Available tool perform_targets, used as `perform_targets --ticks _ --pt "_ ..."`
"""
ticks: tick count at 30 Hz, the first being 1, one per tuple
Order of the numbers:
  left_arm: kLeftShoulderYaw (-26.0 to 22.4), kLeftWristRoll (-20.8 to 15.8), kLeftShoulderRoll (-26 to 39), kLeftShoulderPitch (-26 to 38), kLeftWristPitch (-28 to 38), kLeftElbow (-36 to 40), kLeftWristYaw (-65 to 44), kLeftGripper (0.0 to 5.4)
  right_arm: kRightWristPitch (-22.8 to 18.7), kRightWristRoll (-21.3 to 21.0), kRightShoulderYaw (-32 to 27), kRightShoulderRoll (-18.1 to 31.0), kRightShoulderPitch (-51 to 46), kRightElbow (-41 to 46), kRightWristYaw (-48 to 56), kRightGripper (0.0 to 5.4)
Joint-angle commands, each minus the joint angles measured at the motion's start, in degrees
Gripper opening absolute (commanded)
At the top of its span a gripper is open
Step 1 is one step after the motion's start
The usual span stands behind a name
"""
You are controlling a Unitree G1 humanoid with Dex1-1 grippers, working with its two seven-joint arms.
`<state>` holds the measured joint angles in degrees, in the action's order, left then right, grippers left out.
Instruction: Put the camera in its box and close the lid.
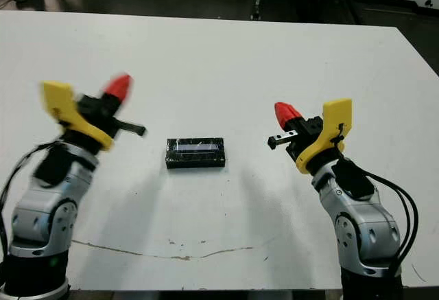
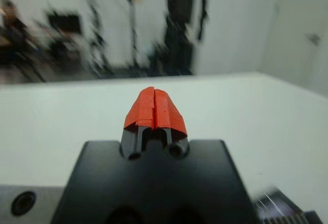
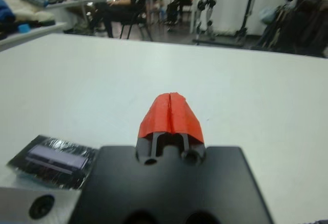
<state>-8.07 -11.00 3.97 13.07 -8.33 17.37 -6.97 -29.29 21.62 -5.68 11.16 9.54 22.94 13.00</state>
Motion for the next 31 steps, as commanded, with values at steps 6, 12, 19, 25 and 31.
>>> perform_targets --ticks 6,12,19,25,31 --pt "-3.8 2.1 -0.7 -1.2 13.2 -8.7 4.0 0.01 6.1 -7.9 1.8 -2.4 0.4 -2.8 -5.9 0.00" --pt "-5.7 1.5 -0.4 -0.2 15.4 -13.8 5.7 0.01 10.1 -14.2 2.7 -2.7 1.7 -5.8 -9.1 0.00" --pt "-6.0 -0.2 0.0 0.2 12.8 -15.0 5.6 0.01 13.6 -17.3 2.1 -3.3 4.6 -10.0 -11.3 0.00" --pt "-5.6 -1.7 0.1 0.0 9.3 -14.2 5.0 0.01 18.8 -19.0 1.8 -3.0 6.1 -14.0 -11.1 0.00" --pt "-4.5 -0.9 0.7 -0.3 8.7 -14.0 4.6 0.01 21.9 -19.0 0.9 -2.8 7.3 -16.8 -10.6 0.00"
